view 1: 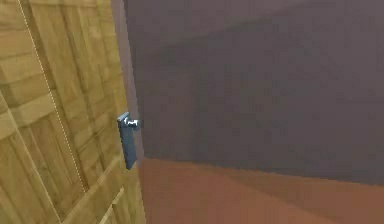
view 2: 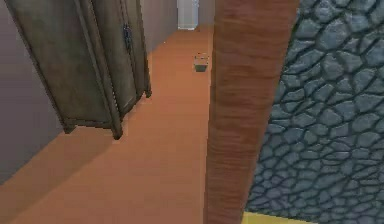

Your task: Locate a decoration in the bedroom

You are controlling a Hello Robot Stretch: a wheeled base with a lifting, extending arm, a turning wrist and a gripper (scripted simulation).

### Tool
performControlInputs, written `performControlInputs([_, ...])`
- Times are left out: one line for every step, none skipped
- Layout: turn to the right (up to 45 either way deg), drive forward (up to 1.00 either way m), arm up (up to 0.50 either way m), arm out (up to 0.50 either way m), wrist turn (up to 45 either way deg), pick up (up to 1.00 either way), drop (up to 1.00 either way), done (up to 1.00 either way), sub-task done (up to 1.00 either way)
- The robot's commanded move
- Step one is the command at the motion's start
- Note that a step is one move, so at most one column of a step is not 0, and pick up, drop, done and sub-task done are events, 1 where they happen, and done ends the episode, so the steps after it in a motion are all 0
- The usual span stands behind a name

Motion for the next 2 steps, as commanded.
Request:
performControlInputs([45.0, 0.0, 0.0, 0.0, 0.0, 0.0, 0.0, 0.0, 0.0])
performControlInputs([45.0, 0.0, 0.0, 0.0, 0.0, 0.0, 0.0, 0.0, 0.0])
